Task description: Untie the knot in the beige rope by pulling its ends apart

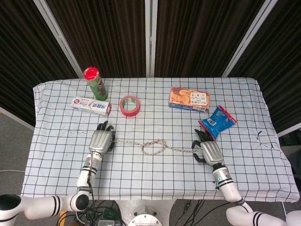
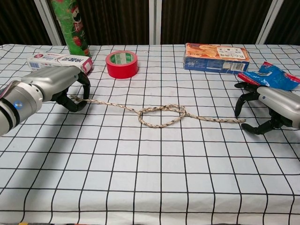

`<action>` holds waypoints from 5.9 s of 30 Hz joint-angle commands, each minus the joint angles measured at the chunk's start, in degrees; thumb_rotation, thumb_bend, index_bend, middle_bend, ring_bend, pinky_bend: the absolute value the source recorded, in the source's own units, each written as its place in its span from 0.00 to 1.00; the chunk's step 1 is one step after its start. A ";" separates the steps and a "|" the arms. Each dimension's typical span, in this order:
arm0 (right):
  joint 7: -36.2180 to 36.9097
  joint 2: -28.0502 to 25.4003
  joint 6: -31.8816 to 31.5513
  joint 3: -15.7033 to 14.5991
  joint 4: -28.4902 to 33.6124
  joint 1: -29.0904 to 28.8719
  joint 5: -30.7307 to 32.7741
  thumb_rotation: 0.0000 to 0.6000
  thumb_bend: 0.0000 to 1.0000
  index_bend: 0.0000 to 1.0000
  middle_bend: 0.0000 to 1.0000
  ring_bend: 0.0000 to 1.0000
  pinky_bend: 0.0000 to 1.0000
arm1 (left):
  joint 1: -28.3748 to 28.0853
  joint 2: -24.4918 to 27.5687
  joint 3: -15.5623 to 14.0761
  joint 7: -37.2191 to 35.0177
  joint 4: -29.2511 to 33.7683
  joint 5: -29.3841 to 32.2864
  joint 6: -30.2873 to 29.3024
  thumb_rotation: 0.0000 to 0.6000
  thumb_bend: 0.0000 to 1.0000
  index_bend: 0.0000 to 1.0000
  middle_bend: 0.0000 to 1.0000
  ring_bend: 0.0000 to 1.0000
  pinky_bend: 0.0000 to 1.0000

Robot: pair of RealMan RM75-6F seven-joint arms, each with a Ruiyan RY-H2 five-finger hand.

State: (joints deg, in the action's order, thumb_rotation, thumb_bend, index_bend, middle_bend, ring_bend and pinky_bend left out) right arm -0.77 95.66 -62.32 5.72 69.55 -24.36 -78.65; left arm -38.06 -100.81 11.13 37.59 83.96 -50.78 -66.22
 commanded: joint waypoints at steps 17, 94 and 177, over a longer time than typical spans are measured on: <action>1.15 1.04 0.89 -0.07 -1.68 -0.57 0.39 1.00 0.30 0.50 0.04 0.00 0.00 | -0.15 -0.11 -0.07 0.25 0.35 0.29 -0.24 1.00 0.47 0.61 0.22 0.03 0.11; 2.69 -8.71 -14.73 -1.83 6.41 9.12 -3.65 1.00 0.36 0.67 0.13 0.00 0.00 | 6.73 11.16 -1.64 -12.59 1.96 -3.49 -0.39 1.00 0.47 0.61 0.26 0.03 0.11; 12.32 -6.21 -10.72 -1.57 -6.75 13.74 -1.75 1.00 0.36 0.67 0.13 0.00 0.00 | 12.72 11.41 -5.08 -26.36 -11.04 -14.23 6.84 1.00 0.47 0.62 0.26 0.03 0.11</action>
State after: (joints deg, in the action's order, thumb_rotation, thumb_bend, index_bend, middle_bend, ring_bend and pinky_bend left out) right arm 11.54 89.44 -73.04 4.16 62.80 -10.62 -80.40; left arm -25.33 -89.41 6.04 11.24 72.92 -65.01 -59.38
